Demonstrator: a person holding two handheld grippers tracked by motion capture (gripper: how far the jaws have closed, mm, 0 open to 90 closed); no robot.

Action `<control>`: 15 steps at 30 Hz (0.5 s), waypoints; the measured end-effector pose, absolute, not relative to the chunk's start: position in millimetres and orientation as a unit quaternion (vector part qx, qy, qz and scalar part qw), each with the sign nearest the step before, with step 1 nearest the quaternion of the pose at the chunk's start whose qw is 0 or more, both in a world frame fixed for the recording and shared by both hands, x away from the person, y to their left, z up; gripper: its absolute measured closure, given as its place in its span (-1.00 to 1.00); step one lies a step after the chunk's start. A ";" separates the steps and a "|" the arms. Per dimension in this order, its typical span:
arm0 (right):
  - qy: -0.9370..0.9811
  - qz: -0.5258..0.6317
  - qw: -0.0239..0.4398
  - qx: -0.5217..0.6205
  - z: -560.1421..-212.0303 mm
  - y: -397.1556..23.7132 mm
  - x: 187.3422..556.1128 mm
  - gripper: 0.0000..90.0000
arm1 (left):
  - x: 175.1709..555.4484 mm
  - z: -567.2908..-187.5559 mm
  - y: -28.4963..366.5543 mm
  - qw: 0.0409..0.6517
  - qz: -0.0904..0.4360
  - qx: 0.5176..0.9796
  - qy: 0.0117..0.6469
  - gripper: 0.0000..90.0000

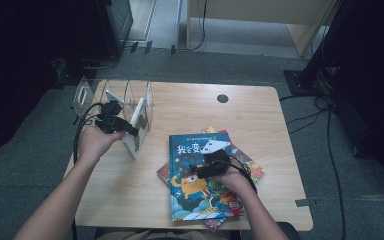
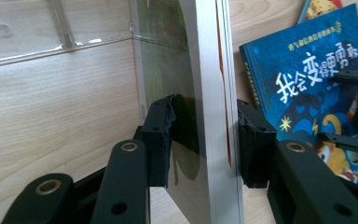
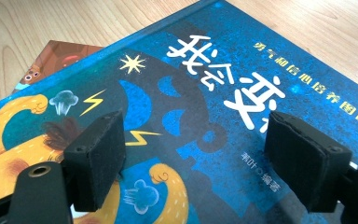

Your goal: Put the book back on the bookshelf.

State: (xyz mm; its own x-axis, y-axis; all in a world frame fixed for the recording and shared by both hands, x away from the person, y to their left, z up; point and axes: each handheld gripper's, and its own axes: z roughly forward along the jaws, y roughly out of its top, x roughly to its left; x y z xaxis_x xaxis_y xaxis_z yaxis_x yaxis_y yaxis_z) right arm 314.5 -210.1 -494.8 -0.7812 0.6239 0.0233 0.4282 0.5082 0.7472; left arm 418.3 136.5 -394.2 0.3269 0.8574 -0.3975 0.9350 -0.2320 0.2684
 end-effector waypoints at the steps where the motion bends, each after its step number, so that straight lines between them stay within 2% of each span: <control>1: 0.859 0.390 0.126 0.306 -494.8 -210.2 314.6 -0.55 | 417.7 -394.5 138.4 0.236 -0.091 0.778 0.575 0.37; 10: 0.859 0.390 0.126 0.306 -494.8 -210.2 314.5 -0.55 | 413.9 -394.9 141.3 0.241 -0.102 0.777 0.573 0.35; 15: 0.860 0.390 0.126 0.305 -494.8 -210.4 314.3 -0.54 | 413.4 -393.3 148.0 0.240 -0.096 0.773 0.579 0.42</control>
